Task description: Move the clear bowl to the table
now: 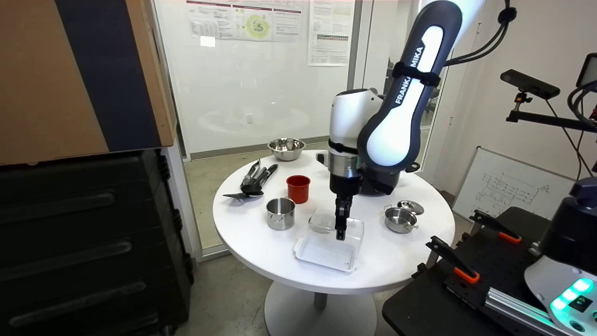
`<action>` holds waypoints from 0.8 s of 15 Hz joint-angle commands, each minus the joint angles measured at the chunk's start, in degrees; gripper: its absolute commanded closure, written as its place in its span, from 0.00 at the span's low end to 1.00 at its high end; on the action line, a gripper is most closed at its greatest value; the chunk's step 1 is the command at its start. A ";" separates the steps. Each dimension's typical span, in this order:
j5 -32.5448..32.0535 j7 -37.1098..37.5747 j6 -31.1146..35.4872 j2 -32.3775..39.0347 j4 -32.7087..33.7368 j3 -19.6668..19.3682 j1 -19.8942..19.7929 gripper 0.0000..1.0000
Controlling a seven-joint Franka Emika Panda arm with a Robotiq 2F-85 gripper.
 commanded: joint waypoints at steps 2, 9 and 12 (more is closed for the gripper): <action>6.22 -3.70 0.39 -6.59 -3.70 0.77 -7.11 0.35; 9.22 -3.64 -7.91 -3.79 5.06 -5.00 -11.25 0.35; 8.81 -2.52 -11.06 -1.49 9.93 -7.39 -10.64 0.35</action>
